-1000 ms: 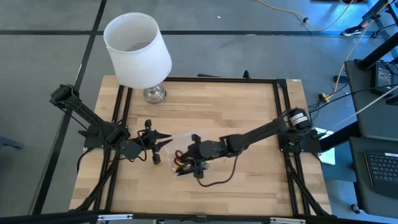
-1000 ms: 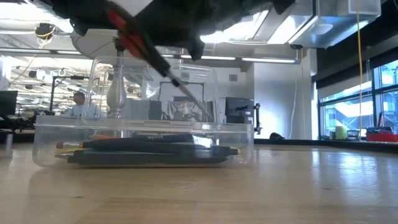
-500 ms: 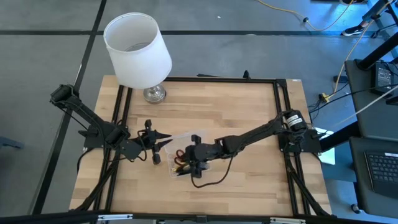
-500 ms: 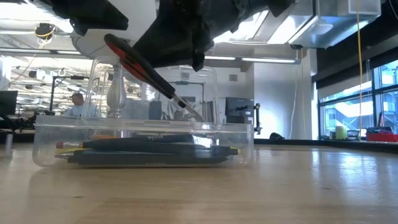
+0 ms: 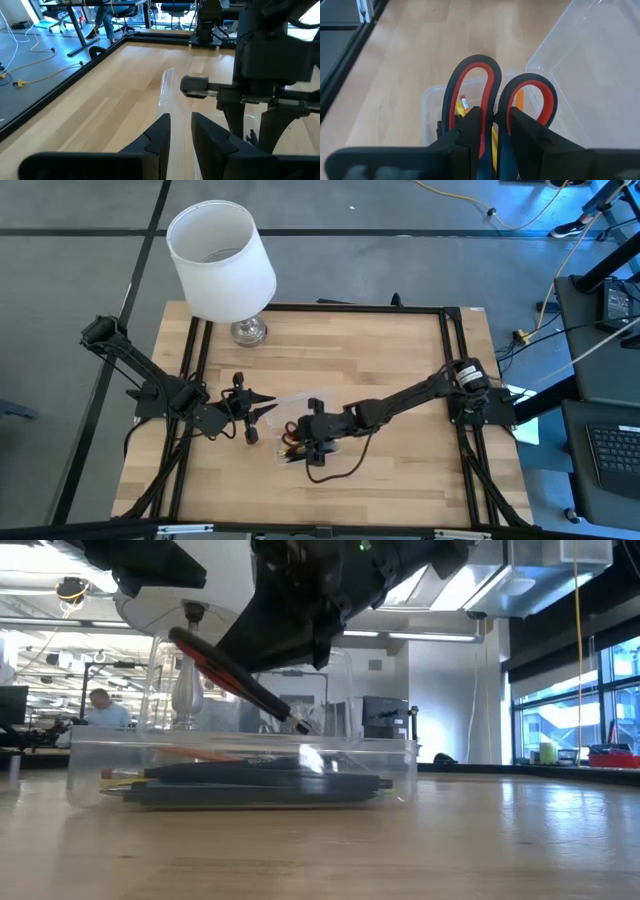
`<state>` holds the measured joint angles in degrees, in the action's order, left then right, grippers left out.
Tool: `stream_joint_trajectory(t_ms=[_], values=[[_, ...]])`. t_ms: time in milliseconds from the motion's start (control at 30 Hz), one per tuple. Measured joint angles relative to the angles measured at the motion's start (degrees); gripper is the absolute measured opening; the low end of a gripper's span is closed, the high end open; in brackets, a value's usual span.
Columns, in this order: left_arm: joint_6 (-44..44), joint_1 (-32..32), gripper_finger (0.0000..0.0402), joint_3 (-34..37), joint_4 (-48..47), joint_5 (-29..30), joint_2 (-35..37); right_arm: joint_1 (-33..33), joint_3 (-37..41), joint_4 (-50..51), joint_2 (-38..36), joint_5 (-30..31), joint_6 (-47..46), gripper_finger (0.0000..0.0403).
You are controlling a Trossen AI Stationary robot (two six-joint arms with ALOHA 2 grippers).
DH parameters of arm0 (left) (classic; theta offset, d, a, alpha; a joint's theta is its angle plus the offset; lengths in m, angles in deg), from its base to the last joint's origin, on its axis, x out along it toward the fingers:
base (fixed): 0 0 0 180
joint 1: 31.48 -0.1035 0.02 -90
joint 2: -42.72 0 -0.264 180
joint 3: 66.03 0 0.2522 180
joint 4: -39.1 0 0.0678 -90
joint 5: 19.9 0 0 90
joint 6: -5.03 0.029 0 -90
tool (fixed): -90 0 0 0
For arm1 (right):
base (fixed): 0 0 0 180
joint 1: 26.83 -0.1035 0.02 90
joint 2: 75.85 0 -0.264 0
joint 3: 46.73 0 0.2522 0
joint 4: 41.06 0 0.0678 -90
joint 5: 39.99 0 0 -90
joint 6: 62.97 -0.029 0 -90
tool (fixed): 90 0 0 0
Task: Pick & place school supplies into a supply box
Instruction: Put the black scissors into the transparent supply box
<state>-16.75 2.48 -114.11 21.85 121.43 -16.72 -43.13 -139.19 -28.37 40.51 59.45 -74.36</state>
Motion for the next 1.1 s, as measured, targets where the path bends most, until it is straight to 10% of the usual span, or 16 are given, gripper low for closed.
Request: stream_joint_trajectory(t_ms=[633,1100], values=[[-0.2,0.0,0.0072,0.0,0.0,-0.1,0.0,0.2,0.0,-1.2,0.3,-1.4,0.1,0.0111],[-1.1,0.1,0.0072,0.0,0.7,-11.5,0.0,0.2,0.0,-1.2,0.3,-1.6,0.1,0.0113]])
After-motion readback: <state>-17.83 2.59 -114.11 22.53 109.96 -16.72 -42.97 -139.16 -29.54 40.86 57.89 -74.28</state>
